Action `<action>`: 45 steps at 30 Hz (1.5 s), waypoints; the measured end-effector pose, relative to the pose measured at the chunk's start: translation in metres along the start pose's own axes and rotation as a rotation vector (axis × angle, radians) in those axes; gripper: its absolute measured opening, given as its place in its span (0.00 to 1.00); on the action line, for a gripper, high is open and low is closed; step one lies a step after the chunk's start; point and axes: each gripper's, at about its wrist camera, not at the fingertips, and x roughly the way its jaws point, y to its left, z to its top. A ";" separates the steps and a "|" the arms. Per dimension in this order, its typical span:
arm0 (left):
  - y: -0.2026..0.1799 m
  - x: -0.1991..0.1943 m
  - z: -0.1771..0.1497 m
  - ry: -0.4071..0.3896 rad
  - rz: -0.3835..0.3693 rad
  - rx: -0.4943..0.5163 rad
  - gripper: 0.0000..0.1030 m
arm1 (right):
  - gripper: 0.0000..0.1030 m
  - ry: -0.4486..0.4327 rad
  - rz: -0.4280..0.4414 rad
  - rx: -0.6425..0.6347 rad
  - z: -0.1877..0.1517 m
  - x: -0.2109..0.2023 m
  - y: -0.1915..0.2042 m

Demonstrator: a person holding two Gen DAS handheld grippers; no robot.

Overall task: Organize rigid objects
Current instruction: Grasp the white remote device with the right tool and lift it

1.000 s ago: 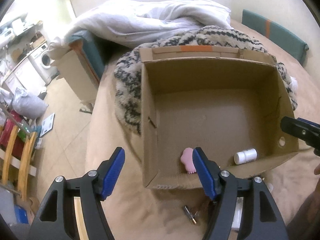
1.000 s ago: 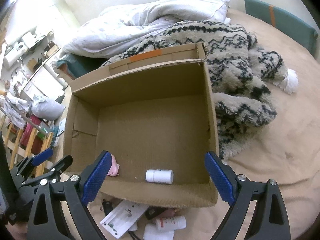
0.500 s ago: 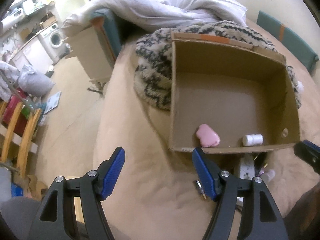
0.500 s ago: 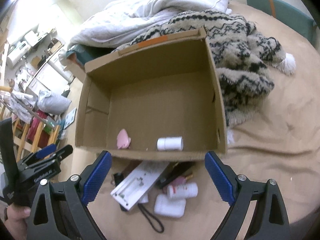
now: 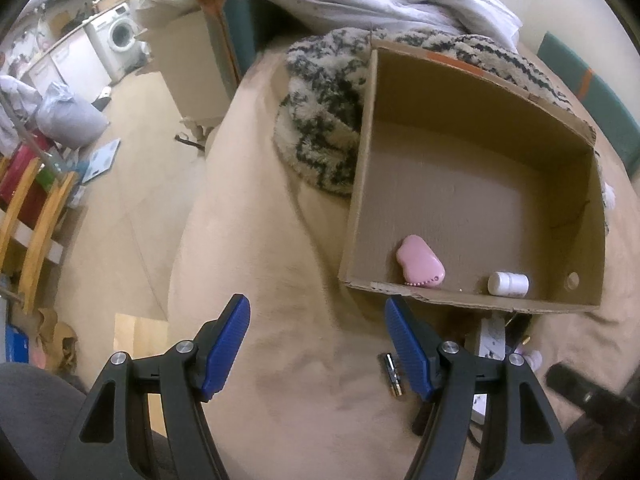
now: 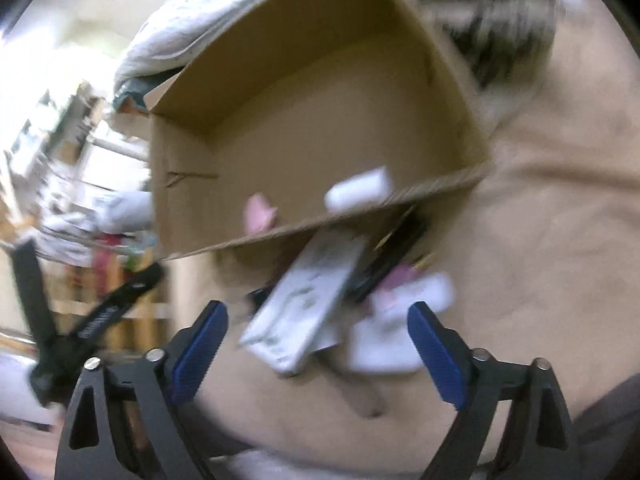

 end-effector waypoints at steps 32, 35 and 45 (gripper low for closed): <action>0.017 0.018 -0.001 0.116 -0.039 -0.089 0.65 | 0.47 0.076 -0.171 -0.128 -0.009 0.020 0.020; 0.016 0.030 -0.006 0.172 -0.048 -0.087 0.65 | 0.45 0.058 -0.141 -0.178 -0.018 0.003 0.029; 0.015 0.061 -0.020 0.288 -0.054 -0.104 0.65 | 0.20 0.003 -0.057 -0.194 -0.016 -0.023 0.016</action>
